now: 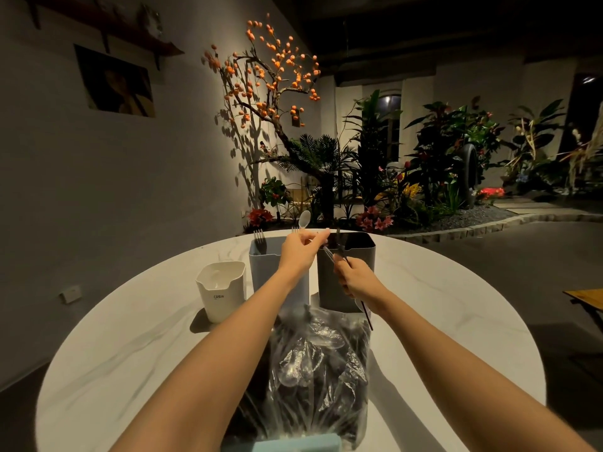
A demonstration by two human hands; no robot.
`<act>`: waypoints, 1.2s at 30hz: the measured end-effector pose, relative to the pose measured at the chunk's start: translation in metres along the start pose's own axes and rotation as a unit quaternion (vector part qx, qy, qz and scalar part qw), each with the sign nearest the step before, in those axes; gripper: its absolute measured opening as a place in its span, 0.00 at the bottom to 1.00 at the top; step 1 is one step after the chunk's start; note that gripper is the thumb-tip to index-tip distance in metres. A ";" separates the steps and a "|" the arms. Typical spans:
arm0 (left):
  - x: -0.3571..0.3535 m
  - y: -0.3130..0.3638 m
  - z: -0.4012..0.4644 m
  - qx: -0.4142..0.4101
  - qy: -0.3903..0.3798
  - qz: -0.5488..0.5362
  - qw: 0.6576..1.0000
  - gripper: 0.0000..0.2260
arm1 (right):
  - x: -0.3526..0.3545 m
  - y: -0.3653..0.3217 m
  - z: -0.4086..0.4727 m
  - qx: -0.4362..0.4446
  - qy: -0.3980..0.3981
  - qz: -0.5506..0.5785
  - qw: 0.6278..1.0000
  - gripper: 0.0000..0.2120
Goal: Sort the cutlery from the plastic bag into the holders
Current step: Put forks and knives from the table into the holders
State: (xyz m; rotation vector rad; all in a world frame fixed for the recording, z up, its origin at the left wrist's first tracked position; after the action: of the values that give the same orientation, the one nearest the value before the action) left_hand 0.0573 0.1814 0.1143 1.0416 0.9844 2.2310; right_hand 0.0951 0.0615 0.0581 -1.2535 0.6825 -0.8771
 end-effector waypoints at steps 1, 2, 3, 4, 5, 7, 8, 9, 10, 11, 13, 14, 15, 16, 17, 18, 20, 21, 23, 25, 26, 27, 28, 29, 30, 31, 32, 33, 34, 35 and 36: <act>-0.001 0.002 -0.003 -0.003 -0.016 0.008 1.000 0.14 | -0.004 -0.002 0.001 0.014 0.002 -0.031 0.999 0.17; -0.002 0.003 -0.006 -0.002 -0.033 0.020 0.999 0.16 | -0.008 -0.004 0.001 0.027 0.002 -0.061 0.998 0.17; -0.003 0.004 -0.008 0.000 -0.049 0.032 0.998 0.18 | -0.013 -0.006 0.000 0.035 -0.001 -0.080 0.996 0.16; -0.004 0.003 -0.009 0.002 -0.058 0.045 0.997 0.18 | -0.017 -0.008 -0.001 0.042 -0.007 -0.085 0.995 0.16; -0.002 0.002 -0.010 0.003 -0.059 0.057 0.997 0.17 | -0.021 -0.010 -0.003 0.045 -0.012 -0.081 0.996 0.16; 0.008 0.000 -0.013 0.011 -0.041 0.070 0.997 0.12 | -0.028 -0.013 -0.006 0.045 -0.019 -0.067 0.997 0.16; 0.014 -0.001 -0.016 0.016 -0.030 0.070 0.997 0.10 | -0.031 -0.014 -0.008 0.044 -0.024 -0.065 0.997 0.16; 0.020 -0.001 -0.017 0.020 -0.017 0.061 0.998 0.09 | -0.035 -0.014 -0.010 0.043 -0.032 -0.065 0.996 0.17; 0.025 -0.002 -0.018 0.027 -0.008 0.051 0.998 0.08 | -0.039 -0.015 -0.011 0.041 -0.041 -0.066 0.996 0.17; 0.030 -0.004 -0.019 0.031 0.001 0.046 0.998 0.08 | -0.043 -0.015 -0.013 0.037 -0.050 -0.065 0.996 0.18; 0.041 -0.006 -0.021 0.043 0.016 0.054 0.997 0.07 | -0.050 -0.015 -0.015 0.031 -0.064 -0.051 0.996 0.19; 0.047 -0.010 -0.021 0.052 0.028 0.059 0.997 0.08 | -0.053 -0.016 -0.016 0.035 -0.066 -0.043 0.996 0.20; 0.054 -0.014 -0.020 0.059 0.042 0.061 0.996 0.09 | -0.054 -0.017 -0.016 0.041 -0.063 -0.039 0.996 0.21; 0.061 -0.019 -0.020 0.068 0.056 0.059 0.994 0.11 | -0.054 -0.018 -0.015 0.049 -0.055 -0.041 0.996 0.21; 0.069 -0.024 -0.020 0.077 0.071 0.053 0.993 0.12 | -0.052 -0.018 -0.013 0.058 -0.041 -0.049 0.996 0.21; 0.076 -0.027 -0.020 0.088 0.082 0.040 0.992 0.12 | -0.050 -0.018 -0.010 0.064 -0.026 -0.061 0.996 0.21; 0.089 -0.033 -0.019 0.102 0.108 0.015 0.989 0.10 | -0.047 -0.016 -0.004 0.068 -0.003 -0.076 0.995 0.20; 0.095 -0.034 -0.018 0.105 0.123 0.004 0.987 0.09 | -0.047 -0.016 -0.001 0.069 0.003 -0.073 0.995 0.19; 0.104 -0.033 -0.017 0.109 0.155 -0.022 0.982 0.09 | -0.045 -0.014 0.004 0.063 0.019 -0.056 0.996 0.18; 0.113 -0.033 -0.015 0.098 0.190 -0.055 0.975 0.09 | -0.044 -0.013 0.007 0.056 0.030 -0.038 0.997 0.17; 0.118 -0.032 -0.013 0.091 0.206 -0.073 0.971 0.08 | -0.045 -0.013 0.008 0.054 0.028 -0.031 0.998 0.17; 0.121 -0.033 -0.011 0.087 0.221 -0.087 0.967 0.08 | -0.046 -0.012 0.010 0.053 0.022 -0.027 0.998 0.17; 0.125 -0.034 -0.009 0.086 0.234 -0.097 0.964 0.09 | -0.048 -0.012 0.011 0.053 0.015 -0.026 0.998 0.17; 0.126 -0.036 -0.007 0.087 0.242 -0.104 0.961 0.09 | -0.049 -0.012 0.012 0.054 0.008 -0.027 0.998 0.17; 0.128 -0.037 -0.004 0.086 0.251 -0.107 0.958 0.08 | -0.050 -0.012 0.015 0.055 0.004 -0.030 0.998 0.17; 0.129 -0.036 -0.002 0.083 0.258 -0.110 0.956 0.08 | -0.050 -0.011 0.017 0.054 0.002 -0.033 0.998 0.17; 0.129 -0.037 0.001 0.083 0.264 -0.108 0.955 0.08 | -0.051 -0.010 0.019 0.054 0.002 -0.038 0.998 0.17; 0.129 -0.038 0.003 0.086 0.269 -0.107 0.953 0.08 | -0.050 -0.010 0.021 0.053 0.001 -0.043 0.998 0.17; 0.128 -0.038 0.004 0.090 0.271 -0.105 0.953 0.08 | -0.051 -0.010 0.023 0.054 0.001 -0.049 0.997 0.17; 0.128 -0.039 0.006 0.092 0.269 -0.099 0.954 0.09 | -0.051 -0.010 0.025 0.054 0.001 -0.054 0.997 0.17; 0.126 -0.040 0.008 0.087 0.261 -0.084 0.958 0.10 | -0.051 -0.010 0.027 0.053 0.000 -0.057 0.997 0.17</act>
State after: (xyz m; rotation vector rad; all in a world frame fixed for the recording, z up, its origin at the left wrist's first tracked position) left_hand -0.0064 0.2941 0.1439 0.4051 1.4507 2.3521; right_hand 0.0894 0.1183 0.0714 -1.2057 0.5617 -0.9938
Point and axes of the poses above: each hand's wrist, its own z-axis towards the middle knuckle, its own x-axis out of the back of the hand, y = z × x, the point moved 9 cm from there along z, towards the middle knuckle, and after that the axes turned 14 degrees about z, right-handed, at the moved point
